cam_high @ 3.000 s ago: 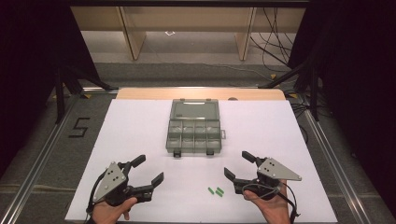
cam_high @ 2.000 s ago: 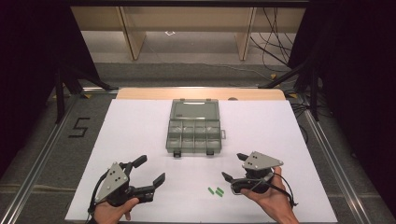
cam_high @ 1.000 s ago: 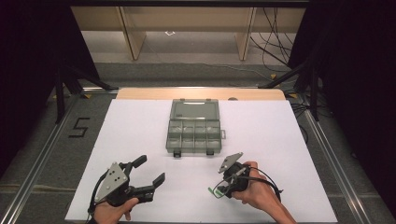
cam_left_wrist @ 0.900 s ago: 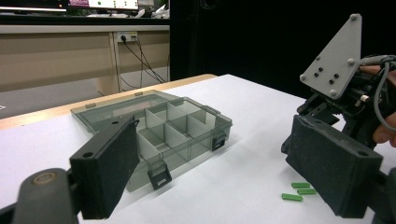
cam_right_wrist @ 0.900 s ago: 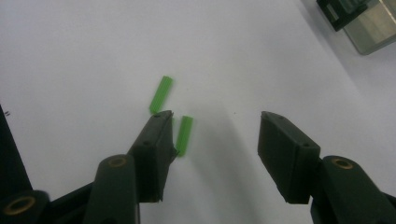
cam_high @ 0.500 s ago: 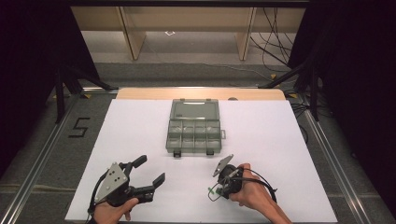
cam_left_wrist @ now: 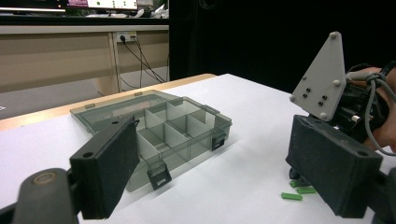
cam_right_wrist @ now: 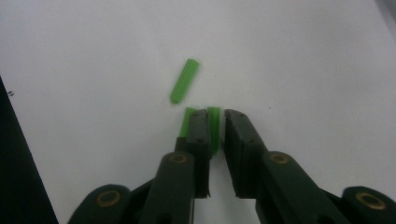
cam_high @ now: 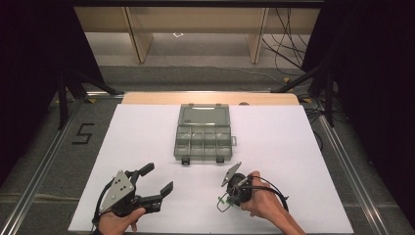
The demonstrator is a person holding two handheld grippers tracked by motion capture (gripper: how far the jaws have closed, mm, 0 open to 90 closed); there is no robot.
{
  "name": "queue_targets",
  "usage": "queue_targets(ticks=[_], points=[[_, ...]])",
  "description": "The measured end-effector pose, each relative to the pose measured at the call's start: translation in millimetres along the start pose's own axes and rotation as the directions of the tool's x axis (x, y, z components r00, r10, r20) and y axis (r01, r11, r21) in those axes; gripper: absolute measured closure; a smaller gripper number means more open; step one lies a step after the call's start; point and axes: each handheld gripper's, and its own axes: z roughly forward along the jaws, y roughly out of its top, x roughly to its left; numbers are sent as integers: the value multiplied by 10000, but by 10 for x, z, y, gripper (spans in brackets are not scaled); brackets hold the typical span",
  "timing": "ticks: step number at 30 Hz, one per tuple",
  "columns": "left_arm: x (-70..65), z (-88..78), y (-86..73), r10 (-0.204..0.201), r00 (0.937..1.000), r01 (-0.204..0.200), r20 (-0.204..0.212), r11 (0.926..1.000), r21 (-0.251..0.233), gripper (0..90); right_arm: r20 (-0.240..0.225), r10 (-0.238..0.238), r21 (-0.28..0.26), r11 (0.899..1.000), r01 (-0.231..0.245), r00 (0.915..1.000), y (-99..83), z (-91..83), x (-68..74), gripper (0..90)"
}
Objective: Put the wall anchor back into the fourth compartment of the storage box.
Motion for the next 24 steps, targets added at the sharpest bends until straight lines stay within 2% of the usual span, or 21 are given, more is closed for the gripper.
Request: queue_targets(ticks=[1,3,6,13,24], points=[[-1,-1,0,-9,10000,9,-3,10000,0,158,-56,-39,193,9998,40,10000,9,-10,-6,839],[-4,-2,-2,-78,10000,78,-60,10000,9,158,-45,-8,7,10000,8,10000,8,2,-10,841],[-2,8,-7,-111,9999,111,-3,9999,-87,158,-32,-114,226,9997,115,9999,21,-13,-28,842],[-6,3,-4,-50,10000,50,-33,10000,-4,158,130,77,-510,9987,-71,9999,24,-105,-87,842],[1,7,-9,-81,10000,81,-43,10000,2,159,290,369,-1126,9931,-334,9989,52,-247,-284,842]])
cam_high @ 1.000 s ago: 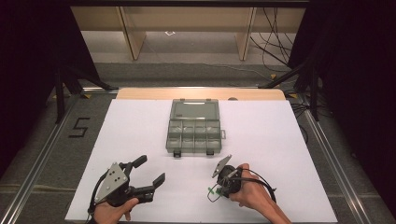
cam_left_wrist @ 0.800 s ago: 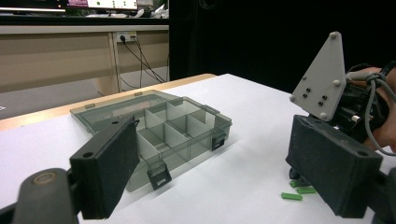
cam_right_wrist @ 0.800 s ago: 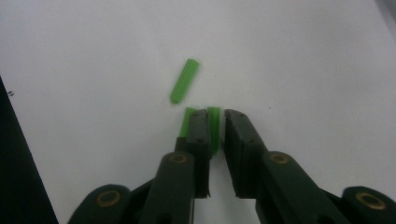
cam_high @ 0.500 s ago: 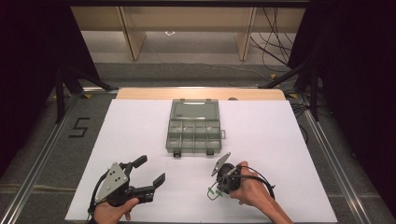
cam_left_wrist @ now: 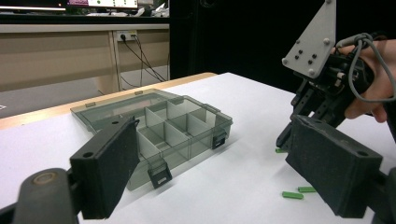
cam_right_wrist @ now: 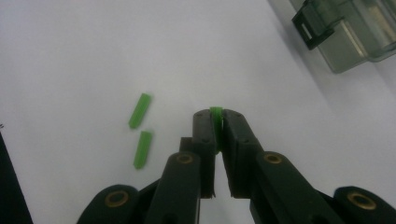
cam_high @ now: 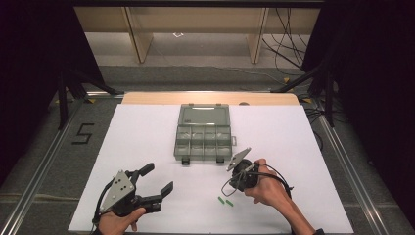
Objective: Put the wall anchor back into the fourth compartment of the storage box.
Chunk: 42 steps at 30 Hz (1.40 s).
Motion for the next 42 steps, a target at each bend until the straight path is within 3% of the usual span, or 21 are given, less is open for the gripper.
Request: queue_targets(ticks=[26,42], points=[[6,-5,0,-24,10000,24,-45,10000,-1,159,863,552,-1236,9913,-443,9947,278,-197,-475,843],[14,-8,2,13,10000,-12,-47,10000,10,158,1118,873,-1221,9898,-735,9899,520,-132,-700,842]])
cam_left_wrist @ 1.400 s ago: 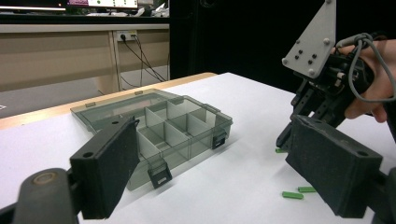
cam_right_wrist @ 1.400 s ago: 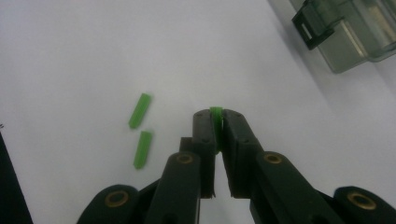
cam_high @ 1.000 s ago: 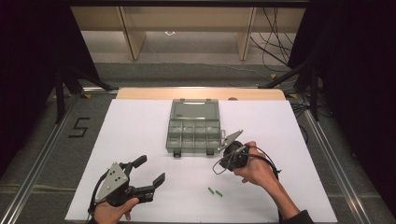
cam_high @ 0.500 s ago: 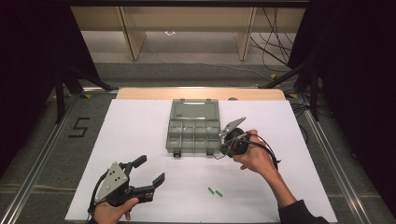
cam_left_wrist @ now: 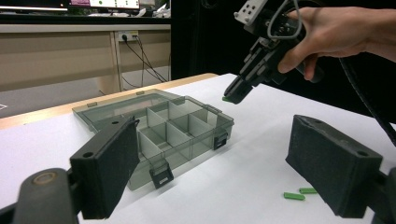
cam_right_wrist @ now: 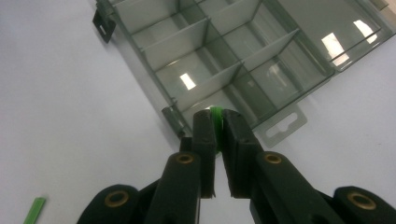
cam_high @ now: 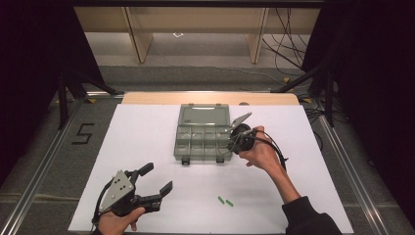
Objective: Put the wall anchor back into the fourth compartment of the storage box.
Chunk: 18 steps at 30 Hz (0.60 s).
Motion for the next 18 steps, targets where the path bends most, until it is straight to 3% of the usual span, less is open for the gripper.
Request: queue_targets(ticks=[18], points=[[0,-2,1,15,10000,-15,22,10000,-9,158,317,308,37,9995,-310,9990,205,131,-253,843]])
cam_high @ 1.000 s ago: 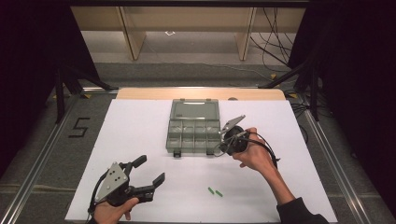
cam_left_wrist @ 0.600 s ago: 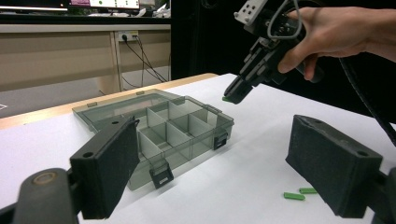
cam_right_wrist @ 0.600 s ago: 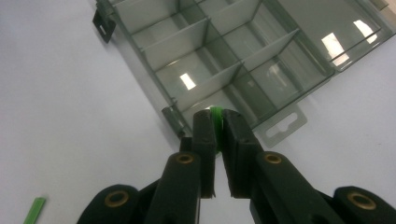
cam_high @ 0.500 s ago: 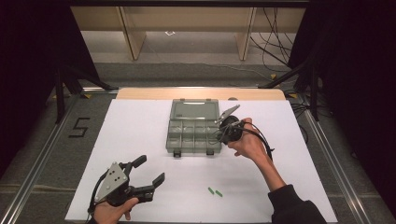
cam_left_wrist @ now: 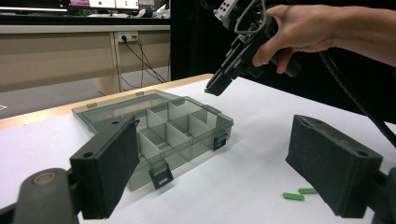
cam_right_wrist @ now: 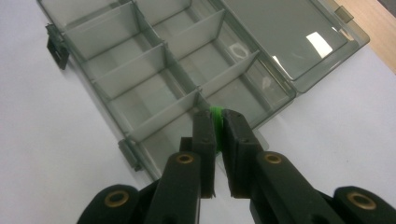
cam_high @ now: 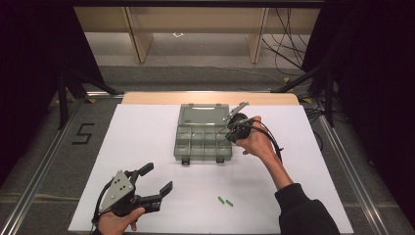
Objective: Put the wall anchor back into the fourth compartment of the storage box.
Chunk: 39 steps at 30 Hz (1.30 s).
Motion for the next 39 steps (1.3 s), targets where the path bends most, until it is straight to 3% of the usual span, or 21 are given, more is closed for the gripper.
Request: queue_targets(ticks=[10,14,25,35,39], points=[[-8,2,-4,-46,10000,46,-2,10000,7,158,267,42,0,10000,-42,9996,59,119,-105,843],[-9,4,-4,-62,10000,62,0,10000,3,159,289,257,177,9995,-262,9993,60,162,-125,842],[-2,1,-4,-41,10000,41,19,10000,13,159,369,270,-54,9996,-269,9990,193,259,-161,842],[-6,-2,-2,-66,10000,66,47,10000,-14,158,454,444,262,9986,-456,9980,213,389,-218,838],[-8,-2,-1,-74,10000,74,47,10000,-26,158,404,546,314,9979,-559,9977,209,416,-218,765]])
